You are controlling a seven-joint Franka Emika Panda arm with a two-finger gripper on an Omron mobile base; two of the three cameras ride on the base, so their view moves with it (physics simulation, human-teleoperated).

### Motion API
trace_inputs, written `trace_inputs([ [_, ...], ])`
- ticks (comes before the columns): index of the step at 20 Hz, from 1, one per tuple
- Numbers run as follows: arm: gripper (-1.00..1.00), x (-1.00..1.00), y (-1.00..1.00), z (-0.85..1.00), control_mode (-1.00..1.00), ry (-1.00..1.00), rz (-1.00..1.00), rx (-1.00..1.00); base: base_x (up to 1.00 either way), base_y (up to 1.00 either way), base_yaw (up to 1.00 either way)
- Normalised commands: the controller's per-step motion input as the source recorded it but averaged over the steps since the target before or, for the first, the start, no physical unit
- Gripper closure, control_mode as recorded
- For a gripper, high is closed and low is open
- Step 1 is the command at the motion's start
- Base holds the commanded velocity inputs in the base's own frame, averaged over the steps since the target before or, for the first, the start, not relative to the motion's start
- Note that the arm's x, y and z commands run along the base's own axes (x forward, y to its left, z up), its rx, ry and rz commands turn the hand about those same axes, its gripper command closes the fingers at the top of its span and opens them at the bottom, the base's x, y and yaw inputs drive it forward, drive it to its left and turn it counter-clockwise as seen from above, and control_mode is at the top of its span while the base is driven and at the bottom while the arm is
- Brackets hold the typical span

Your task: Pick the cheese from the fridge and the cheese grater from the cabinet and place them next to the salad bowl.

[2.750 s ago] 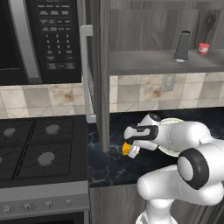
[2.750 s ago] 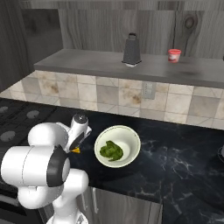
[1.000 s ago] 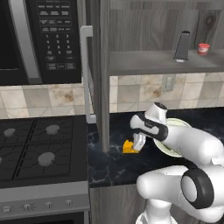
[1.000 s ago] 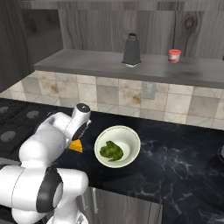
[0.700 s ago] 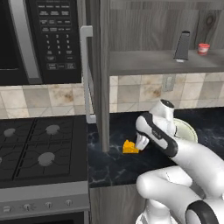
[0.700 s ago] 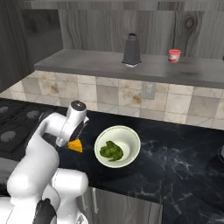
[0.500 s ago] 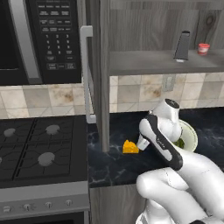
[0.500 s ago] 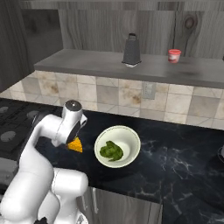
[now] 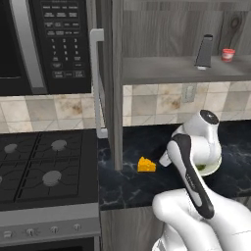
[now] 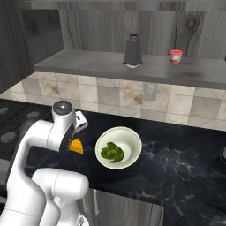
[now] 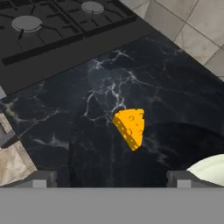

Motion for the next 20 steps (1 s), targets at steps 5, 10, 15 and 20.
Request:
trace_inputs([
  [5,-1.0,-0.27,-0.14,0.49,-1.0,-0.03,-0.21,0.02,0.0,0.0,0.0],
  [10,-1.0,-0.23,-0.11,0.54,-1.0,-0.02,-0.17,0.0,0.0,0.0,0.0],
  [15,-1.0,-0.23,-0.17,0.56,-1.0,-0.04,-0.13,0.0,0.0,0.0,0.0],
  [20,-1.0,-0.27,-0.24,0.53,-1.0,-0.07,-0.13,0.0,0.0,0.0,0.0],
])
